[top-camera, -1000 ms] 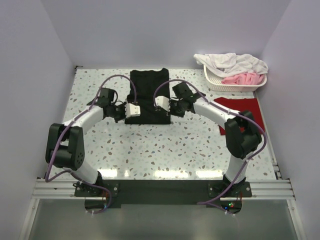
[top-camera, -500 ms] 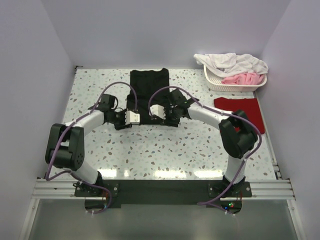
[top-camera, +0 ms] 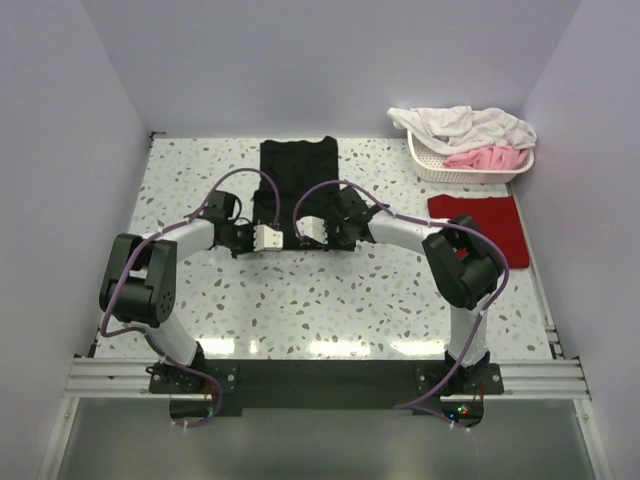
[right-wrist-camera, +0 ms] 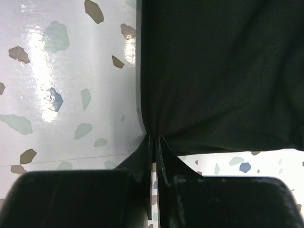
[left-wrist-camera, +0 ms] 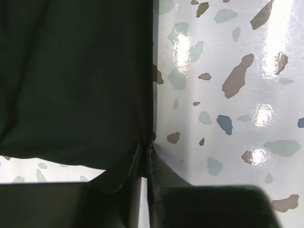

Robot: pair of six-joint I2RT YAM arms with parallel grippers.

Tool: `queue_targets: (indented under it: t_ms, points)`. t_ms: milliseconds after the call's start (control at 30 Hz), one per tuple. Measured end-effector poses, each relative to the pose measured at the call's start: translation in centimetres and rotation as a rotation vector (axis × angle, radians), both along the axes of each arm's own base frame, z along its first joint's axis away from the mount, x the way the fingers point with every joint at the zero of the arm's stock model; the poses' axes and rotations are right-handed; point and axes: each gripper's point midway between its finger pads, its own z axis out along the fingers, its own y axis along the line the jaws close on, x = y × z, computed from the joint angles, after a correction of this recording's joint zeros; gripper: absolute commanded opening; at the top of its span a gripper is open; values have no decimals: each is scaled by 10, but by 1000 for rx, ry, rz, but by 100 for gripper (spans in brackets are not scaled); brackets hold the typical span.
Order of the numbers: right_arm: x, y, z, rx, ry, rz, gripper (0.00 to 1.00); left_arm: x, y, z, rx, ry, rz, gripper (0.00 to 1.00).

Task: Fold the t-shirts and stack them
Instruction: Fold the tshirt

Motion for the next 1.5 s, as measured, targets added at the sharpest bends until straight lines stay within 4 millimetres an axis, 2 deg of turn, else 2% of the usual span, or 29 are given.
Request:
queue_targets:
  t_ms: [67, 300, 533, 667, 800, 900, 1033, 1133, 1233, 1300, 1367, 1500]
  points:
    - [0, 0, 0, 2, -3, -1, 0, 0, 0, 0, 7, -3, -4, 0]
    - [-7, -7, 5, -3, 11, -11, 0, -6, 0, 6, 0, 19, 10, 0]
    - [-12, -17, 36, 8, 6, -24, 0, -4, -6, 38, -42, -3, 25, 0]
    - [-18, -21, 42, -2, 28, -22, 0, -16, -10, 48, -46, 9, 9, 0]
    - [-39, -29, 47, -14, 76, -13, 0, -44, -17, 58, -56, 33, -27, 0]
    - [-69, -37, 58, -16, 126, 4, 0, -84, -22, 68, -70, 82, -74, 0]
    - [-116, -44, 90, 15, 200, 37, 0, -140, -29, 87, -99, 185, -148, 0]
    - [-139, -49, 115, 42, 238, 53, 0, -162, -30, 108, -128, 242, -154, 0]
    - [-137, -49, 132, 43, 245, 48, 0, -157, -33, 126, -145, 257, -134, 0]
    - [-122, -47, 137, 37, 258, 32, 0, -142, -35, 130, -150, 279, -106, 0]
    - [-97, -43, 137, 30, 269, 7, 0, -121, -33, 126, -149, 319, -64, 0]
    - [-40, -35, 117, 17, 307, -38, 0, -67, -20, 110, -145, 372, 36, 0]
